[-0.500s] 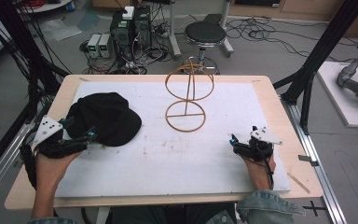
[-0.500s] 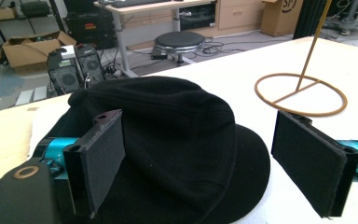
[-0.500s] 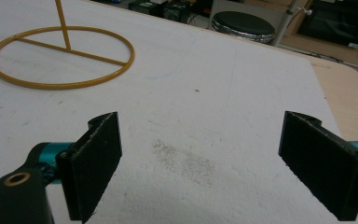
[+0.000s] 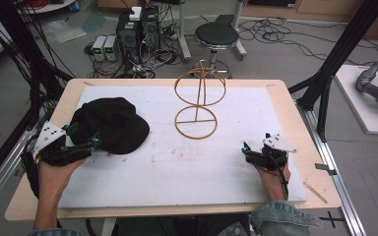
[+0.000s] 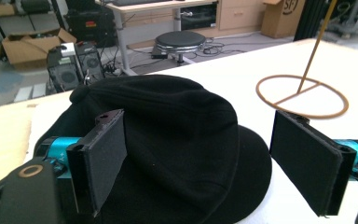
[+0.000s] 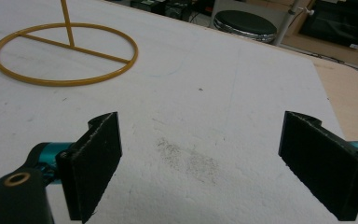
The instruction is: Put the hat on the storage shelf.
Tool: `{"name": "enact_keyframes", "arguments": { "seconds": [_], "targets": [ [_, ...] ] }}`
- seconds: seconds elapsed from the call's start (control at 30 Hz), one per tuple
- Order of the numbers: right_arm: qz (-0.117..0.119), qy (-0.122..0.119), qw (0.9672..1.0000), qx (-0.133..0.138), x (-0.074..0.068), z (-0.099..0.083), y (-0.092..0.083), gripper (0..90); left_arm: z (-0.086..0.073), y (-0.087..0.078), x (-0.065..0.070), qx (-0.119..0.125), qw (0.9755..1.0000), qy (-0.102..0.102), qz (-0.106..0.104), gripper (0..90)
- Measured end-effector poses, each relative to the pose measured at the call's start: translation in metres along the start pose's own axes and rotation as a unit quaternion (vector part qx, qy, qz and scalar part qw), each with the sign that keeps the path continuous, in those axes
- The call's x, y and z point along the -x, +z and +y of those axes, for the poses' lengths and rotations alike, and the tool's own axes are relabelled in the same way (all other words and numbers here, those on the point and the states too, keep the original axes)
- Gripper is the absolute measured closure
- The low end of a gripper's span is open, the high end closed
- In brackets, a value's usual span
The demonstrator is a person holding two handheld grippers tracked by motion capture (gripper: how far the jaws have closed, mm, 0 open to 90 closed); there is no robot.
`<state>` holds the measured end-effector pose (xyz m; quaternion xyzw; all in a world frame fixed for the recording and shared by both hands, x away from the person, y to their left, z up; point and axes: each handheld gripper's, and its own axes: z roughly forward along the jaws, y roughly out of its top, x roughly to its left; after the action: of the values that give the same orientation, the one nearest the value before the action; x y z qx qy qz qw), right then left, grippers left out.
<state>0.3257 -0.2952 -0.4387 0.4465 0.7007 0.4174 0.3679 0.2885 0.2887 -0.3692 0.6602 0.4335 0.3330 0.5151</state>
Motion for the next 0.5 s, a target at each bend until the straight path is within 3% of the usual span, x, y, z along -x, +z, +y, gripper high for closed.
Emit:
{"name": "enact_keyframes", "arguments": {
  "seconds": [0.2, 0.5],
  "targets": [
    [-0.001, -0.003, 1.0000, 0.001, 0.000, 0.000, -0.001, 12.9, 0.006, 0.009, -0.005, 0.006, 1.0000, 0.001, -0.002, 20.8],
    [0.001, -0.005, 1.0000, -0.002, -0.001, 0.000, -0.001, 12.9, 0.005, 0.031, -0.024, 0.004, 0.9997, -0.012, 0.020, 20.6]
  ]
}}
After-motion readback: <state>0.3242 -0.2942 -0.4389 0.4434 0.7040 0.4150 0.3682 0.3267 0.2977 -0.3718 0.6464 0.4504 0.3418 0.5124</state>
